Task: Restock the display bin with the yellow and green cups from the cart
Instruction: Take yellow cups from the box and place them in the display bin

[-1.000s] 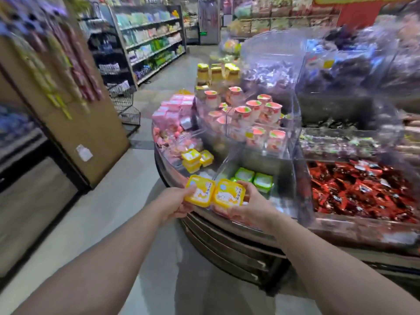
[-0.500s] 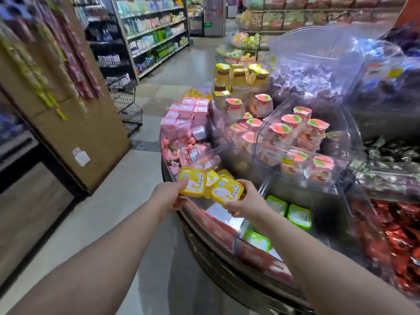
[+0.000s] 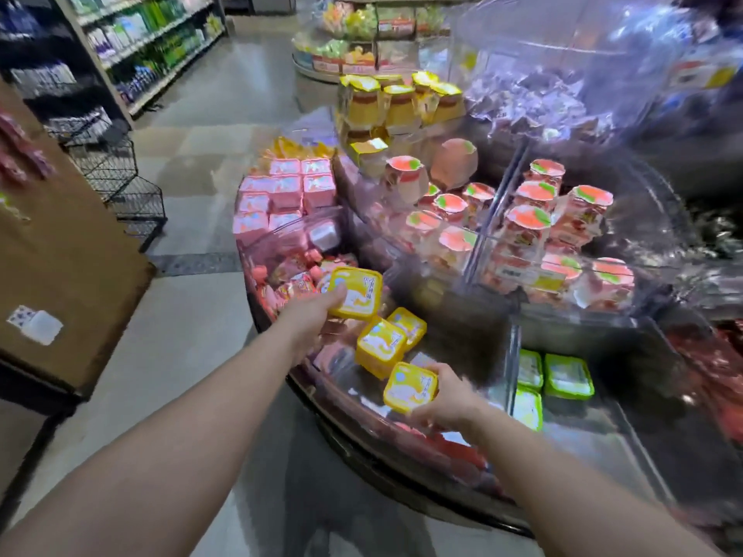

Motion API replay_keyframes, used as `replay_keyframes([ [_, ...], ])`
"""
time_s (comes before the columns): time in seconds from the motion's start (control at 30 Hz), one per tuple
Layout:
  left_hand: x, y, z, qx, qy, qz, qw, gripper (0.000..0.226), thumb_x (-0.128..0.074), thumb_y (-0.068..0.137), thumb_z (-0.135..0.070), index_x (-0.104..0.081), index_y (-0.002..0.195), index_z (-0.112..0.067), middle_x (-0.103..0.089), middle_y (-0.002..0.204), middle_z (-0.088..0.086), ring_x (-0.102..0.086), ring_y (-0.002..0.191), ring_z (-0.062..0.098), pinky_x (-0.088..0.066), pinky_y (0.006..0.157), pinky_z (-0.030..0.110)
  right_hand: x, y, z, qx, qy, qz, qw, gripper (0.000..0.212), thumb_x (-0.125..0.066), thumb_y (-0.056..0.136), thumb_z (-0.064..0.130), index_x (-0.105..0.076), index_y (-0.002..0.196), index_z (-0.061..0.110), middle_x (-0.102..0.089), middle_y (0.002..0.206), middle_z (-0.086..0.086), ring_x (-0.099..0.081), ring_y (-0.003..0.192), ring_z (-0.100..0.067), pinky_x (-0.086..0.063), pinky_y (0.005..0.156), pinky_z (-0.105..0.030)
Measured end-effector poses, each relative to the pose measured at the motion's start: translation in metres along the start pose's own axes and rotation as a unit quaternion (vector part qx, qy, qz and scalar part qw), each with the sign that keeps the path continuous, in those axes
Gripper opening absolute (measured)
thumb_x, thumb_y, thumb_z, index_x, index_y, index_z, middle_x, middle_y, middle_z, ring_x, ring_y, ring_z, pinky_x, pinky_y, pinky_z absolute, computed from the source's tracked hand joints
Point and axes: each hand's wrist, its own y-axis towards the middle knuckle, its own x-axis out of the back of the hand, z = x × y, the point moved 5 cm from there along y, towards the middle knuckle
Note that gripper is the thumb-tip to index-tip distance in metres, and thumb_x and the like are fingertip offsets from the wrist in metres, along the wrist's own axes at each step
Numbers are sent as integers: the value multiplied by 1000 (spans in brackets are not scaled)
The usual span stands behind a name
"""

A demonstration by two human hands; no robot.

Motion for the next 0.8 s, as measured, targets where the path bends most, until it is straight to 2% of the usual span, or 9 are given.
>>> replay_keyframes([
  [0.13,3,31,-12,-5,25,76,997,21,-63,89,-35,-62,98,-16,-67,86,6,-56,55,15,-42,46,19,-18,15,-10,-61,-38,8,997,74,-78,68,-2,-37,123,26,-60,86,-6,-56,56,-15,-46,43,-24],
  [0.3,1,40,-12,4,40,145,989,20,-62,91,-32,-65,84,-14,-68,77,3,-56,55,16,-46,58,25,-26,31,-33,-123,-31,15,992,88,-76,58,3,-42,135,28,-69,101,-28,-59,69,-25,-52,68,-43],
  [0.33,0,41,-13,3,40,151,988,20,-62,91,-30,-65,82,-13,-69,73,1,-57,55,16,-47,63,28,-25,29,-30,-136,-20,20,990,94,-74,56,2,-39,139,30,-69,94,-27,-58,67,-26,-52,65,-43],
  [0.4,-1,45,-14,3,33,155,987,19,-63,90,-29,-65,79,-14,-70,67,-1,-57,55,17,-48,67,31,-23,25,-27,-156,-8,11,988,96,-70,65,-6,-30,145,29,-65,77,-22,-53,56,-25,-45,51,-32],
  [0.47,-3,49,-14,8,26,162,986,18,-64,89,-30,-65,82,-14,-70,70,1,-59,57,19,-49,69,33,-20,24,-27,-179,30,-16,983,81,-63,71,-12,-36,140,21,-62,77,-22,-49,52,-23,-38,47,-27],
  [0.53,-4,52,-13,10,27,169,985,21,-65,89,-34,-65,90,-12,-72,78,4,-60,60,20,-53,73,36,-20,24,-27,-189,52,-65,978,42,-60,71,-8,-57,108,12,-63,71,-21,-52,53,-25,-41,56,-31],
  [0.6,-3,57,-10,10,34,173,984,27,-66,88,-36,-64,96,-11,-72,83,7,-61,60,20,-54,75,37,-23,22,-24,-192,68,-81,976,21,-59,76,-6,-61,85,14,-64,60,-12,-56,49,-23,-44,56,-28],
  [0.73,3,65,-8,8,56,181,982,30,-65,87,-39,-65,98,-11,-72,87,6,-62,62,19,-55,65,32,-35,24,-12,-185,88,-48,978,15,-58,86,-6,-61,88,9,-64,66,-10,-57,37,-10,-37,35,-15],
  [0.8,5,68,-8,11,49,177,983,27,-64,88,-38,-65,97,-12,-72,87,5,-61,59,17,-51,56,28,-42,30,-6,-177,104,-42,978,17,-55,88,-8,-61,97,5,-64,66,-12,-58,37,-8,-39,35,-15],
])
